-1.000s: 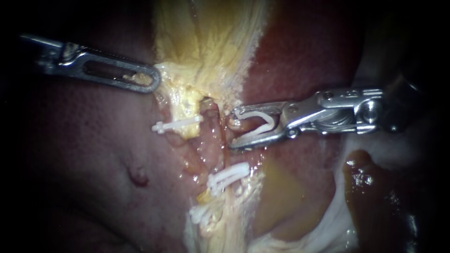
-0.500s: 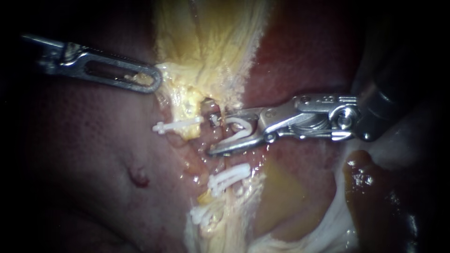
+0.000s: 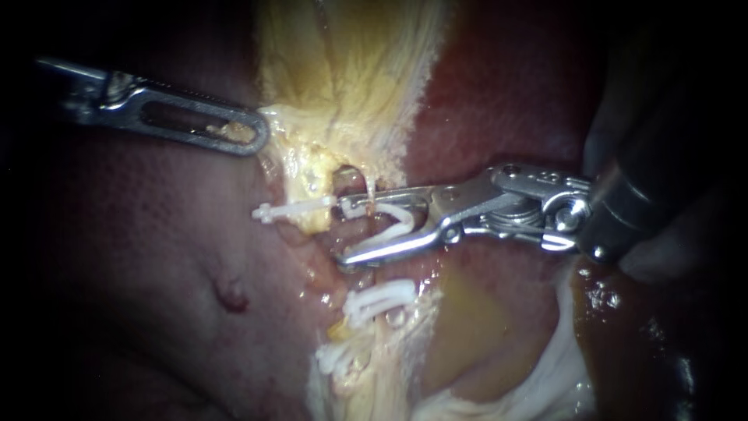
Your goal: Clipping third clip right tube
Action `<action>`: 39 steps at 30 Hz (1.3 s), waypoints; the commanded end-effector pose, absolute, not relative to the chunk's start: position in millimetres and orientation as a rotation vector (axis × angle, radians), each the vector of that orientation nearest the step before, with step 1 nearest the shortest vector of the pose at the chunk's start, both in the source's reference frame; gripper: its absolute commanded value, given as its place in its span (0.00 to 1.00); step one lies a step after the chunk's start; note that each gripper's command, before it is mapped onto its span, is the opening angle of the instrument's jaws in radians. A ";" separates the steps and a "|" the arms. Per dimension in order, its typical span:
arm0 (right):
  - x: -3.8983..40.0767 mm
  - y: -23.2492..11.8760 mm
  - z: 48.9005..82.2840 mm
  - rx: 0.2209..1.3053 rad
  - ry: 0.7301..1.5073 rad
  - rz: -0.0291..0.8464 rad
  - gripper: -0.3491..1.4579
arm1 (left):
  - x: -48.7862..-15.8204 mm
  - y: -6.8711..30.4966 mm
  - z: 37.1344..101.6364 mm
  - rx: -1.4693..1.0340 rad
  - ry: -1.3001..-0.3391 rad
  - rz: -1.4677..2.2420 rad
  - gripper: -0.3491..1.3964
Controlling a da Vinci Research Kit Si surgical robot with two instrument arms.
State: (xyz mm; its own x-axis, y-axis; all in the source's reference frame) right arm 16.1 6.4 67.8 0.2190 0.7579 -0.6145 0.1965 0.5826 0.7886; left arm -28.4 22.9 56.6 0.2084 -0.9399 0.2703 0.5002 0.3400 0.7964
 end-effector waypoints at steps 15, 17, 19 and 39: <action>16.1 6.3 64.3 1.037 1.428 0.461 0.47 | -28.3 23.1 56.8 0.633 -0.849 -1.098 0.00; 16.1 6.4 64.4 1.037 1.428 0.462 0.47 | -28.3 23.1 56.8 0.633 -0.849 -1.099 0.00; 16.1 6.5 64.5 1.036 1.428 0.462 0.46 | -28.3 23.1 56.8 0.633 -0.849 -1.099 0.00; 14.4 7.2 66.0 1.017 1.423 0.499 0.29 | -28.4 23.0 57.2 0.631 -0.849 -1.098 0.00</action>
